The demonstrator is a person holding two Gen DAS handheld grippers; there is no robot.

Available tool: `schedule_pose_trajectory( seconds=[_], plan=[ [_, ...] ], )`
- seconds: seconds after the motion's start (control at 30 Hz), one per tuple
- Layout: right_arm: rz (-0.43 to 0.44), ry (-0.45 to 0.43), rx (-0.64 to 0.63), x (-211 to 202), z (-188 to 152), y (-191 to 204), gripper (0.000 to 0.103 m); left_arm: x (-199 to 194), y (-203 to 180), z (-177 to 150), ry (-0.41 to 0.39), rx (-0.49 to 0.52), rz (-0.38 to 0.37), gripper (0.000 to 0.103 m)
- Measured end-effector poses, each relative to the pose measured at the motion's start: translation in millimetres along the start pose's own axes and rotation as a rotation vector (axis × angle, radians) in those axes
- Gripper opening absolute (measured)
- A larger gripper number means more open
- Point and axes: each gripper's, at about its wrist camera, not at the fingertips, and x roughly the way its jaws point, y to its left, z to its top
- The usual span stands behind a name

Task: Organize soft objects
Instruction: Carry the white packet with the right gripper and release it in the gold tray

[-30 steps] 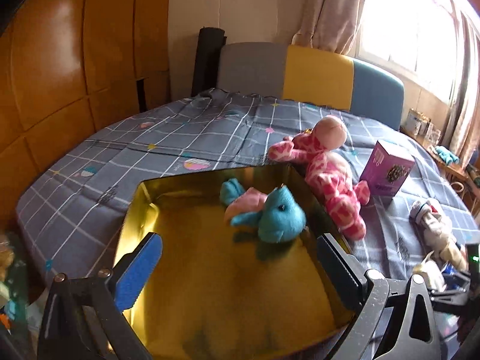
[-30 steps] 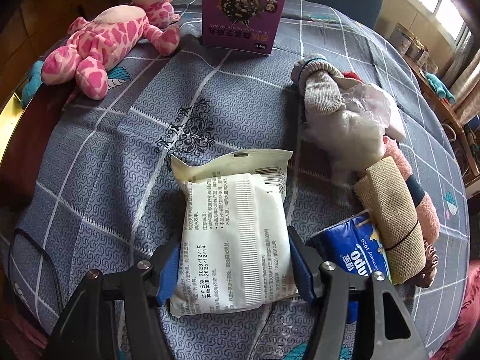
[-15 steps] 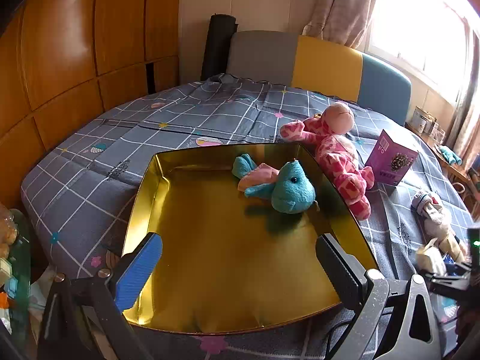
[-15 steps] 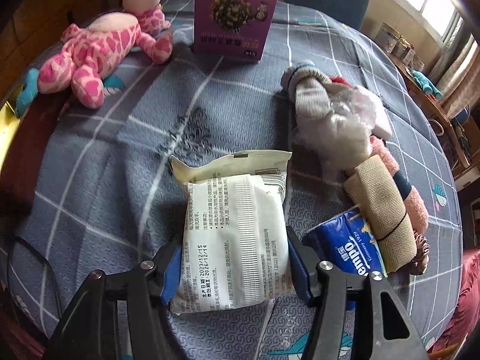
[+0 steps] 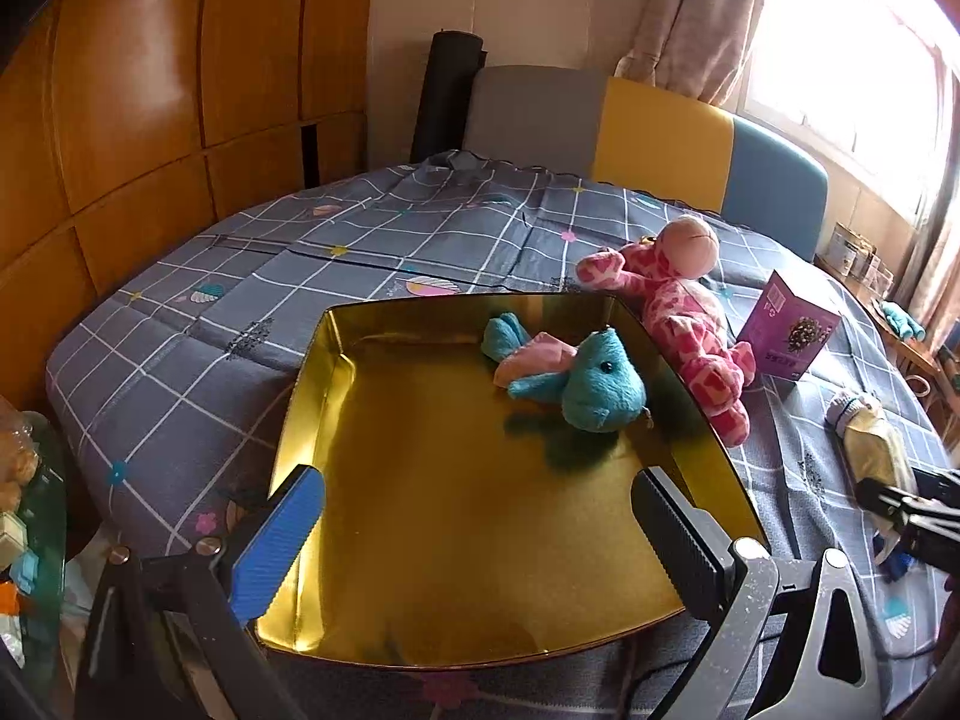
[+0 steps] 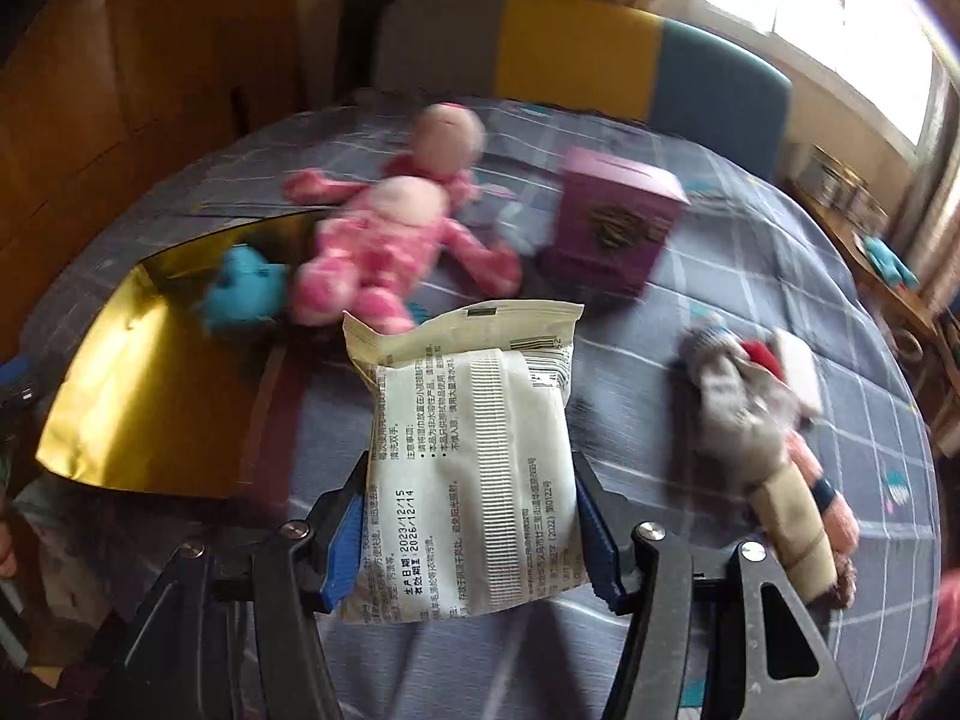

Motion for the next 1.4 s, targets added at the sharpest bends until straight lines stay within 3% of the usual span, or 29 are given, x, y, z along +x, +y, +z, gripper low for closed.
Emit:
schedule_pose_trajectory(
  seconds=[0.37, 0.73, 0.83, 1.03, 1.17, 1.4],
  plan=[
    [0.184, 0.019, -0.13, 13.6, 27.8, 93.7, 0.06, -5.6, 16.1, 3.3, -0.013, -0.029, 0.02, 0.103],
    [0.219, 0.087, -0.232, 56.1, 46.4, 153.2, 0.06, -8.0, 28.2, 6.2, -0.019, -0.059, 0.027, 0.103],
    [0.177, 0.133, -0.248, 79.0, 45.9, 159.9, 0.061, -5.6, 30.0, 5.2, -0.012, -0.062, 0.026, 0.103],
    [0.184, 0.163, -0.207, 97.8, 44.6, 157.1, 0.064, 1.4, 32.6, 3.3, 0.01, -0.074, 0.021, 0.103],
    [0.179, 0.115, -0.188, 89.0, 45.0, 151.1, 0.071, 3.5, 34.2, 1.3, 0.024, -0.083, 0.009, 0.103],
    [0.164, 0.046, -0.137, 68.1, 43.1, 138.0, 0.071, 2.6, 30.3, -0.1, 0.027, -0.067, -0.002, 0.103]
  ],
)
